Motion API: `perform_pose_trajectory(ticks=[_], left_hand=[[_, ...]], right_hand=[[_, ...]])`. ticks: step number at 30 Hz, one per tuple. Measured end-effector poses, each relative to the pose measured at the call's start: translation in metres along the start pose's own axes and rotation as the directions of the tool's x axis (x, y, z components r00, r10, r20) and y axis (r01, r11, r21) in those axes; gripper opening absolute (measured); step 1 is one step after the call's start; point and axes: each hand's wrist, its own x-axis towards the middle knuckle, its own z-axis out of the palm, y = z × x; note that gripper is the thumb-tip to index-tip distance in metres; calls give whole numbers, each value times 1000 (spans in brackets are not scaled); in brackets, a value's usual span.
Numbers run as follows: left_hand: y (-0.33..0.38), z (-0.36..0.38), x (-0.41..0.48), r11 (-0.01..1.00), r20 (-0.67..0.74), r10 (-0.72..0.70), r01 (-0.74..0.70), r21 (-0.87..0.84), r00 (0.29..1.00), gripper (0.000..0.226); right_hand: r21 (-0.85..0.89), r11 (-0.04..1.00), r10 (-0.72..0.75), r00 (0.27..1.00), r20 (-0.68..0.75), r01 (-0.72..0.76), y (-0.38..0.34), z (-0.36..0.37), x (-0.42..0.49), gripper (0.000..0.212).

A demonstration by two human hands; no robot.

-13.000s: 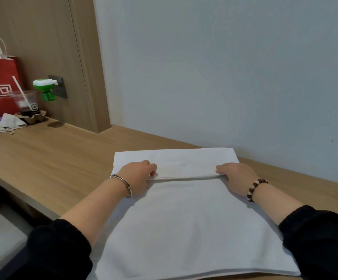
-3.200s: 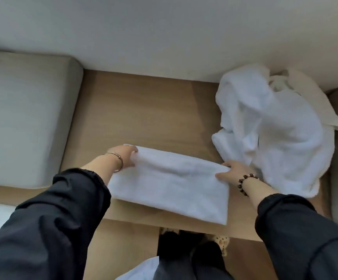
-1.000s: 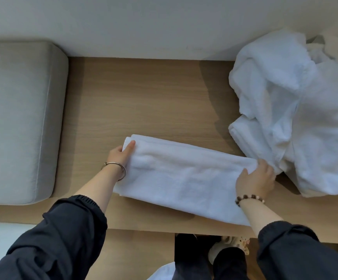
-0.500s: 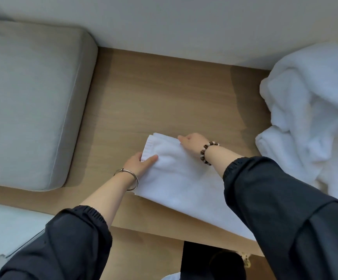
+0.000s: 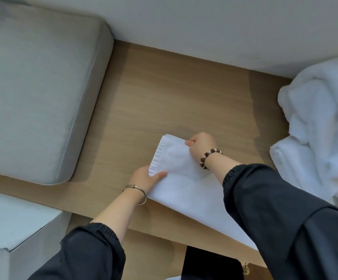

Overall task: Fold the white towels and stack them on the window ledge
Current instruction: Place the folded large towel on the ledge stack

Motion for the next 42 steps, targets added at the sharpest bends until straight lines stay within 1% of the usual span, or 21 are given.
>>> perform_pose_trajectory(ticks=[2, 4, 6, 8, 9, 12, 15, 17, 19, 21, 24, 25, 27, 29, 31, 32, 34, 36, 39, 41, 42], left_hand=[[-7, 2, -3, 1000, -22, 3, -4, -30, 1000, 13], [-10, 4, -5, 999, -44, 2, -4, -52, 999, 14], [-12, 6, -6, 999, -75, 5, -9, -54, 997, 16], [-11, 7, -6, 999, -100, 1, -6, -51, 995, 23], [-11, 7, -6, 999, -112, -1, -5, -53, 994, 26], [-12, 10, -6, 996, -181, -32, 16, -87, 983, 40], [-16, 15, -6, 989, -265, -47, 8, -148, 963, 50], [-19, 17, -6, 990, -284, -38, -3, -141, 958, 49], [-23, 19, -7, 995, -277, -27, -2, -103, 961, 41], [-27, 21, -8, 999, -281, -13, -2, -54, 960, 31], [-29, 29, -10, 997, -320, -15, 38, 64, 947, 31], [-28, 31, -10, 996, -339, -27, 54, 70, 940, 35], [-26, 33, -7, 995, -377, -57, 84, 55, 925, 45], [-25, 34, -5, 993, -399, -73, 106, 61, 914, 50], [-24, 35, -4, 988, -409, -82, 127, 84, 909, 52], [-24, 36, -3, 985, -414, -88, 140, 97, 906, 53], [-23, 38, -3, 976, -426, -104, 174, 129, 899, 53], [-22, 39, -4, 967, -439, -108, 198, 162, 892, 51], [-20, 39, -6, 949, -444, -91, 212, 231, 891, 46], [-19, 39, -8, 943, -506, 16, 155, 294, 862, 36], [-18, 39, -9, 938, -554, 139, 71, 340, 821, 32]], right_hand=[[7, 1000, -1, 1000, -9, 1, 1, 6, 1, 49], [107, 994, -23, 1000, 6, 22, 1, 8, 2, 52], [181, 983, -55, 996, 76, 40, 1, 4, 1, 52], [134, 987, -110, 985, 136, 92, 2, 0, 0, 44], [110, 987, -133, 981, 139, 118, 2, 0, 1, 38], [62, 988, -148, 983, 104, 142, 1, 2, 6, 35], [-80, 991, -104, 993, 56, 108, -1, 8, 8, 39], [-133, 986, -104, 995, 1, 103, -2, 14, 8, 40], [-160, 982, -106, 993, -44, 97, -2, 18, 10, 33], [-121, 992, -59, 993, -104, 46, 0, 18, 16, 21], [108, 993, 64, 968, -242, -39, 10, 16, 27, 23], [125, 992, 61, 964, -260, -29, 12, 16, 25, 25], [59, 997, -25, 968, -250, 41, 10, 18, 16, 33], [-96, 989, -132, 956, -261, 111, 11, 22, 0, 42], [-295, 942, -247, 927, -283, 161, 18, 25, -12, 41], [-384, 906, -292, 918, -268, 176, 23, 27, -15, 40], [-472, 864, -303, 930, -209, 176, 29, 30, -16, 41], [-461, 872, -271, 947, -171, 166, 30, 30, -9, 46], [-374, 916, -204, 971, -128, 144, 25, 25, 5, 53], [-312, 942, -174, 976, -132, 126, 25, 21, 8, 53], [-276, 954, -171, 968, -182, 116, 28, 20, 6, 49]])
